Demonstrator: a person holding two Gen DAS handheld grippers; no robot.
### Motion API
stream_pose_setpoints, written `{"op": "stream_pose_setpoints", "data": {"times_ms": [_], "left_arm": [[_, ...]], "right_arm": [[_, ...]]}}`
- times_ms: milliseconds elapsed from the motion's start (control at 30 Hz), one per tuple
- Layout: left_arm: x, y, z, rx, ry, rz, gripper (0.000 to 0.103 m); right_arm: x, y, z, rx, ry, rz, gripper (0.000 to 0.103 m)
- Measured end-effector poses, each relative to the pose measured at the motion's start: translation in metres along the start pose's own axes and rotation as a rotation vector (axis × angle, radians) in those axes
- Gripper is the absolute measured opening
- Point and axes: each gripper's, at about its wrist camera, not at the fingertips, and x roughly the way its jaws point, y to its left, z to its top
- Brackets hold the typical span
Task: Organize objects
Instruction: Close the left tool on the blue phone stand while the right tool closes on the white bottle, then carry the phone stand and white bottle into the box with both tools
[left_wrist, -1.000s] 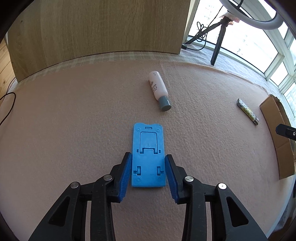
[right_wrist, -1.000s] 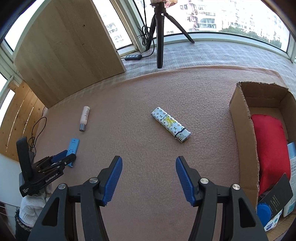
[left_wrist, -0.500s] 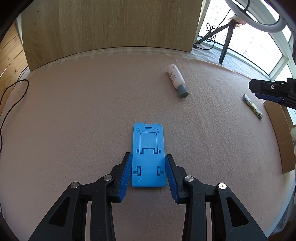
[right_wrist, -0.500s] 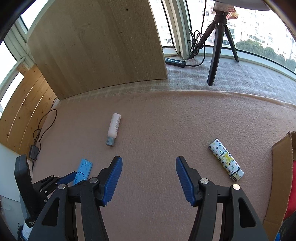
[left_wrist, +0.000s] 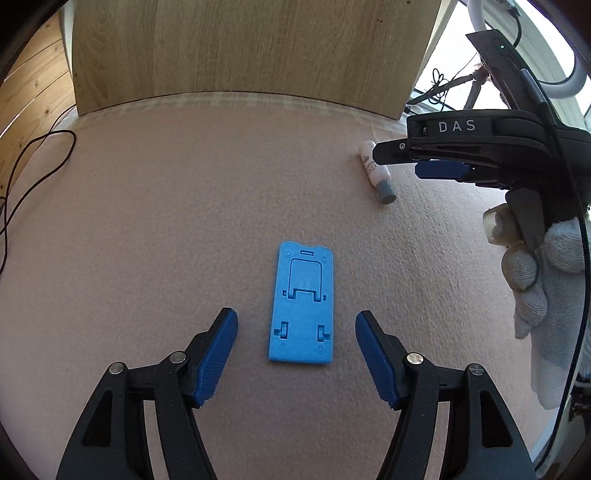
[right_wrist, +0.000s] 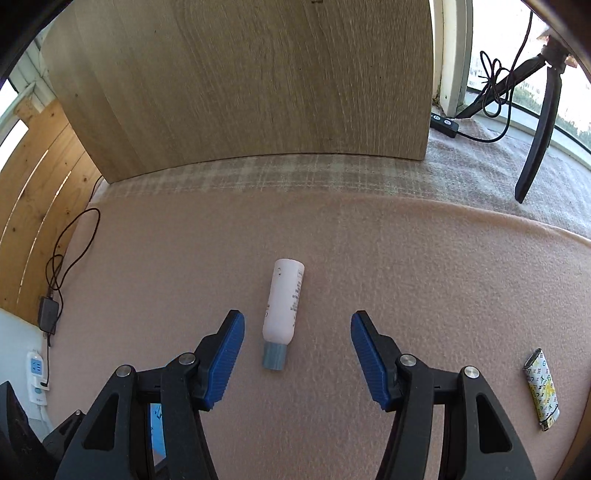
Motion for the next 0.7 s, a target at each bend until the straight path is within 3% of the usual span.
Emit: {"op": "stream_pose_setpoints", "data": {"times_ms": [133, 200, 400, 700], "left_arm": [[-0.003, 0.004, -0.001, -0.002, -0.001, -0.008, 0.070], [-0.005, 0.005, -0.002, -0.007, 0.000, -0.013, 0.070], [0.005, 0.008, 0.004, 0.004, 0.012, -0.021, 0.070], [0.016, -0.005, 0.011, 0.032, 0.023, 0.008, 0.068]], "right_arm": [[0.011, 0.004, 0.009, -0.002, 0.009, -0.017, 0.055], [0.015, 0.005, 0.010, -0.012, 0.023, -0.024, 0.041], [0.020, 0.007, 0.006, -0.038, 0.061, -0.040, 0.020], [-0.002, -0.004, -0.025, -0.058, 0.096, 0.002, 0.019]]}}
